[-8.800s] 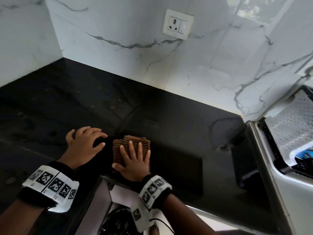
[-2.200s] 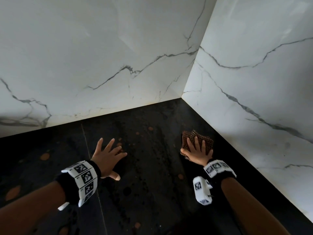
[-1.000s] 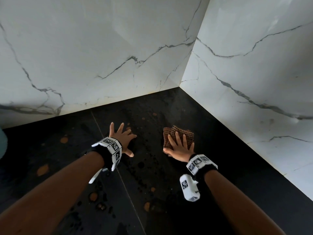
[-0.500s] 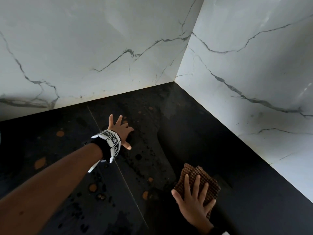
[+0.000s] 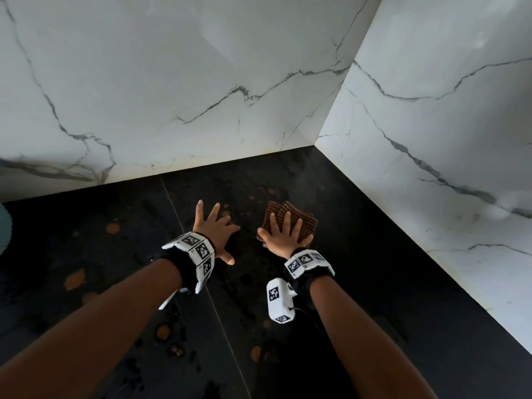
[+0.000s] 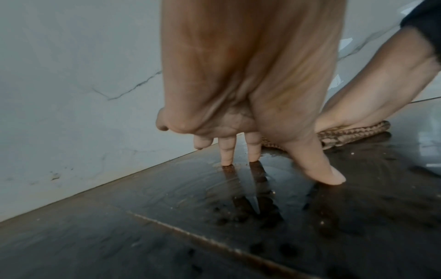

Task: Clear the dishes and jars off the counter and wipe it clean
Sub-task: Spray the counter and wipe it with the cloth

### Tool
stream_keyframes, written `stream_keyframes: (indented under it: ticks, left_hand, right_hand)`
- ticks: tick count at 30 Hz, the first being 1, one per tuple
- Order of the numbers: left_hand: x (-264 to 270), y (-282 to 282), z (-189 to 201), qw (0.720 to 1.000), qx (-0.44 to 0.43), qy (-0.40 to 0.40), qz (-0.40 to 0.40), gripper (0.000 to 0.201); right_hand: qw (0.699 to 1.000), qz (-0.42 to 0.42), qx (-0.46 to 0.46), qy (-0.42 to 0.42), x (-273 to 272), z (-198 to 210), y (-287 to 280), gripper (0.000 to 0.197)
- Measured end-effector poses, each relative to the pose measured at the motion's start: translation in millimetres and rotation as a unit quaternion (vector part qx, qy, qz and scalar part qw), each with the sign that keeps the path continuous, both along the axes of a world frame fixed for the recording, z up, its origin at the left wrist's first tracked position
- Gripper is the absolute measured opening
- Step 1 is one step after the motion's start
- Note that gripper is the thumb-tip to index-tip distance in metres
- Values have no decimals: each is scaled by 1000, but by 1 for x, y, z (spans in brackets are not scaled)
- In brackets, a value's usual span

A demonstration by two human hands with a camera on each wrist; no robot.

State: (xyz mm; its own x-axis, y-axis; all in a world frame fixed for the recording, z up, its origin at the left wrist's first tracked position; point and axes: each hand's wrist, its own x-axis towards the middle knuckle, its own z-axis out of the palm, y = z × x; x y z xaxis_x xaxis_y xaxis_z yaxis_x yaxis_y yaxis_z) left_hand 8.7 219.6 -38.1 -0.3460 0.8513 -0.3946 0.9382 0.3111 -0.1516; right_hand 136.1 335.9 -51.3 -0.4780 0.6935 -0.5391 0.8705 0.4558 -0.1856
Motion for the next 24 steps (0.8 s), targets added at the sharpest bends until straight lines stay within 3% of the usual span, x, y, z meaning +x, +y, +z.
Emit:
stream_keyframes:
  ticks: [5,9,12,13,15,19,24]
  left_hand:
    - [-1,-4,2,1000,-4,0,-12,87]
    - [0,-6,6,1000,-11,-5,-13,87]
    - [0,-7,7,1000,-14,-12,-13,87]
    - [0,-7,6,1000,-13,-14,-12,87]
    - [0,-7,6,1000,-11,-15,-11,87]
    - [0,-7,4,1000,-6,-13,-16,87]
    - [-14,-11,7,999,17,-23,-23,86]
  right_hand:
    - [996,91,-14,2,38,-7,-28,66]
    - [997,73,-5,-2,101,-7,-56,71]
    - [999,29,30,-35,153,-6,-89,121]
    - [998,3,46,-48,169,-7,-101,128]
    - [995,-51,59,-65,190,-8,-125,118]
    - [983,-162,4,-81,186,-11,-160,77]
    - [983,-177,13,-36,150,-17,-165,78]
